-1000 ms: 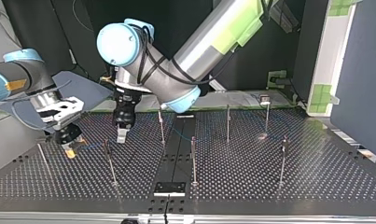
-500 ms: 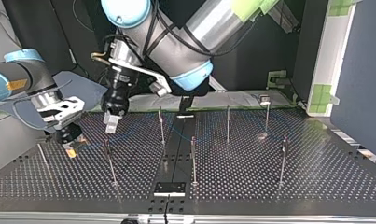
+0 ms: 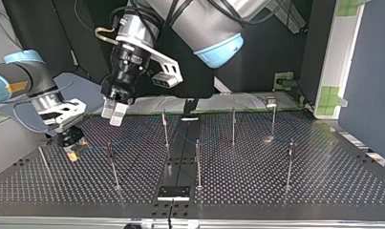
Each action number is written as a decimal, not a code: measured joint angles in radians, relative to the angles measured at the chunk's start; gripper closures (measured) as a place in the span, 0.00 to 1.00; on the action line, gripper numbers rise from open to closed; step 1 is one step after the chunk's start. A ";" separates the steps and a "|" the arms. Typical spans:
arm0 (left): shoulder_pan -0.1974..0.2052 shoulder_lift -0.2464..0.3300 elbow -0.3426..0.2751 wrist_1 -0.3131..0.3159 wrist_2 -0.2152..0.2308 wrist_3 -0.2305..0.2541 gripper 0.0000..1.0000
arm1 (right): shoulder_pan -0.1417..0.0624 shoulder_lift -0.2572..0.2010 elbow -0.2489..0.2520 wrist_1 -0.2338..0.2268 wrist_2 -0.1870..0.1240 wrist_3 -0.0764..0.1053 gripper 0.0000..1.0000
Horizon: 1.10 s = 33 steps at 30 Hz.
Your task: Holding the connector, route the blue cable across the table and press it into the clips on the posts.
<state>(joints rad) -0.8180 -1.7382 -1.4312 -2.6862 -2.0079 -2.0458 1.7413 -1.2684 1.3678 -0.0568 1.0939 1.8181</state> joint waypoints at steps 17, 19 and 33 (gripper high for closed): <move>-0.018 -0.079 -0.182 0.182 -0.161 0.009 0.00 | 0.005 0.002 0.000 0.000 0.000 0.000 1.00; -0.020 -0.097 -0.200 0.200 -0.179 0.011 0.00 | 0.006 0.002 0.000 0.000 0.000 0.000 1.00; -0.022 -0.182 -0.341 0.341 -0.207 0.021 0.00 | 0.008 0.004 0.000 -0.001 0.000 -0.001 1.00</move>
<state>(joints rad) -0.8398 -1.9204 -1.7720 -2.3452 -2.2148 -2.0252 1.7490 -1.2640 1.3677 -0.0574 1.0938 1.8172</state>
